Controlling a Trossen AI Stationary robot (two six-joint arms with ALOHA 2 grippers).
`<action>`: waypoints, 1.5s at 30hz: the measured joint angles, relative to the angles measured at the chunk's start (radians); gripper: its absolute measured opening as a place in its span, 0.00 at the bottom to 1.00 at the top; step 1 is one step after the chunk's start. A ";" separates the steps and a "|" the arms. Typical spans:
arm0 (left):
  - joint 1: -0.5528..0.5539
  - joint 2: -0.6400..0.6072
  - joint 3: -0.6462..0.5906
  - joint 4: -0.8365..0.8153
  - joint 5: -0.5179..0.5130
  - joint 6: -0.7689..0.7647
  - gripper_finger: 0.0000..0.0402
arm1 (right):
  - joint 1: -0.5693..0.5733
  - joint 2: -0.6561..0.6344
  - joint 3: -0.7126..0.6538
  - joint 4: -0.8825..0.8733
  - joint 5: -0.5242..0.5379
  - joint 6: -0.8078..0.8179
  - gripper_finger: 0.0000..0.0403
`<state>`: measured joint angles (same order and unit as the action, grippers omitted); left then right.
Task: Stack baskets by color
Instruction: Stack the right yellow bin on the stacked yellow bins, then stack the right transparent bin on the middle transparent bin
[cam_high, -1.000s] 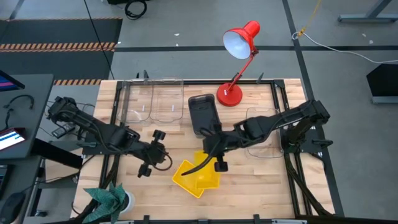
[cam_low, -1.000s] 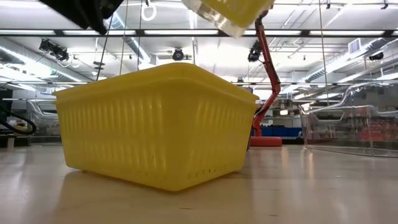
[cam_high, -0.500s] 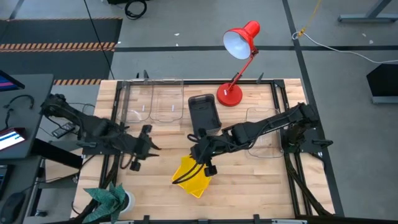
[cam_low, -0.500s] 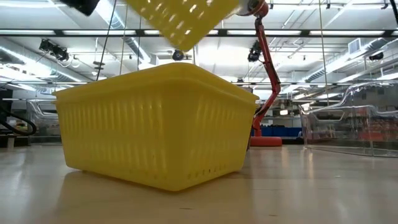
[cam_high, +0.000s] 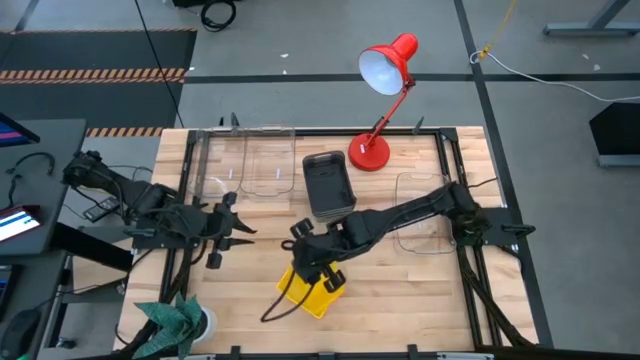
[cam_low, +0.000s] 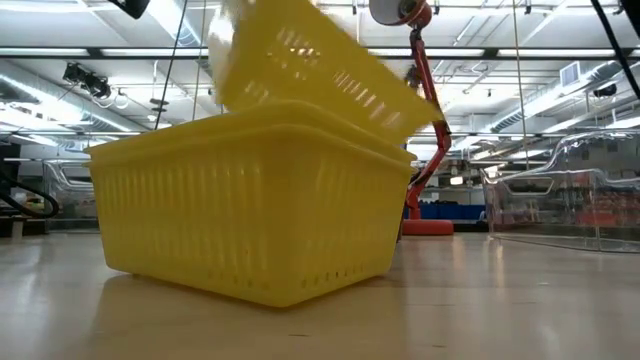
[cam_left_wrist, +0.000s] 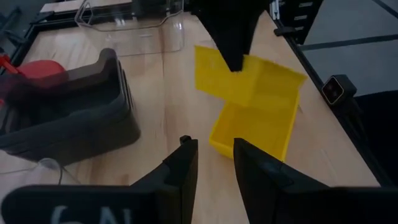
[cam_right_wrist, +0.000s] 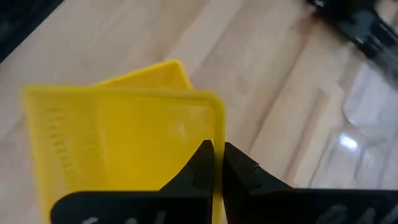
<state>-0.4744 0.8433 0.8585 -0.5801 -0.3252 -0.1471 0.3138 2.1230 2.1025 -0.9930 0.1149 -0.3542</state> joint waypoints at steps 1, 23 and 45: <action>0.000 0.000 0.000 0.001 0.000 0.000 0.27 | 0.001 0.005 0.004 -0.010 -0.006 -0.021 0.03; 0.000 0.000 0.000 -0.016 -0.001 -0.030 0.27 | 0.003 0.020 -0.009 -0.063 -0.106 -0.065 0.20; 0.000 0.035 0.000 -0.028 0.024 -0.055 0.27 | -0.082 -0.009 -0.087 -0.093 -0.136 0.071 0.34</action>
<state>-0.4744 0.8785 0.8589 -0.6081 -0.3017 -0.2020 0.2315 2.1141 2.0152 -1.0858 -0.0210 -0.2834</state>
